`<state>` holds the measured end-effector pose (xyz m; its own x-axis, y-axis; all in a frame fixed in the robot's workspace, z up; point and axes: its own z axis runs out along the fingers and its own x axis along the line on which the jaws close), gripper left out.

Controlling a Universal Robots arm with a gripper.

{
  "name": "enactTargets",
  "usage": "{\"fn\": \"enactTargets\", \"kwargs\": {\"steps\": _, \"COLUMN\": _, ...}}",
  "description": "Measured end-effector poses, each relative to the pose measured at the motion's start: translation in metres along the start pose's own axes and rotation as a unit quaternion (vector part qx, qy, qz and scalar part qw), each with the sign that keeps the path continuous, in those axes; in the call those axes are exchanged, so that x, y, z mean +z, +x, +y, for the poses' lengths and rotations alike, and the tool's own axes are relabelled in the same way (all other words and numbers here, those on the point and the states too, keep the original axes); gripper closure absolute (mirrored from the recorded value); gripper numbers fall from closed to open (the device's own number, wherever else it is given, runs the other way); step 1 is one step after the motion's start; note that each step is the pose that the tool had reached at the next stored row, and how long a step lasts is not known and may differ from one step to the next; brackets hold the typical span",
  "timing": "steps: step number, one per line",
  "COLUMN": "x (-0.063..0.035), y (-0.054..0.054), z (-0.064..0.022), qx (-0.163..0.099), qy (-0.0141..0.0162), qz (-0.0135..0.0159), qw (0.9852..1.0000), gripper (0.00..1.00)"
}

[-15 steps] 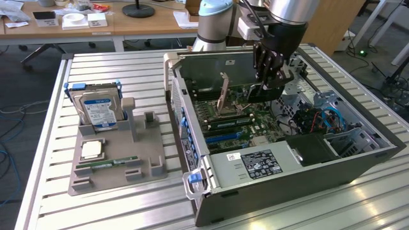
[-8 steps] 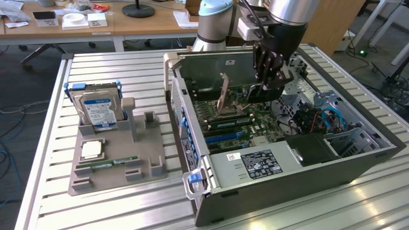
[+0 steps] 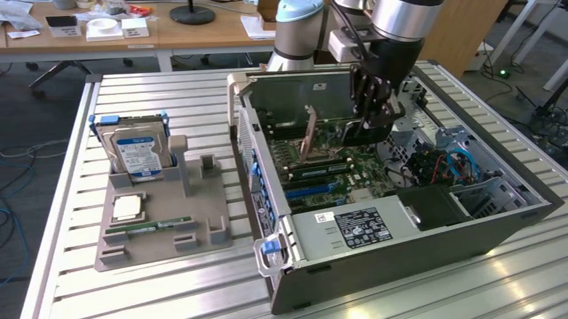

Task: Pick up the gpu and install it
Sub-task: 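Insert the gpu into the slot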

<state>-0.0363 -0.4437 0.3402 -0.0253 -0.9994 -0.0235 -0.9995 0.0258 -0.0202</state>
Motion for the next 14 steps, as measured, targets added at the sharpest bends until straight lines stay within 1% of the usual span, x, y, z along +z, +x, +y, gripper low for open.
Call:
{"fn": "enactTargets", "kwargs": {"steps": 3, "x": 0.0022, "y": 0.0, "z": 0.0002, "qx": 0.0, "qy": 0.0, "qz": 0.0001, "qw": 1.0, "gripper": 0.73}}
{"fn": "enactTargets", "kwargs": {"steps": 10, "x": 0.0029, "y": 0.0, "z": 0.0003, "qx": 0.0, "qy": 0.0001, "qz": -0.0001, "qw": 1.0, "gripper": 0.73}}
{"fn": "enactTargets", "kwargs": {"steps": 14, "x": 0.006, "y": 0.0002, "z": 0.0004, "qx": 0.0, "qy": 0.0, "qz": 0.0, "qw": 1.0, "gripper": 0.73}}
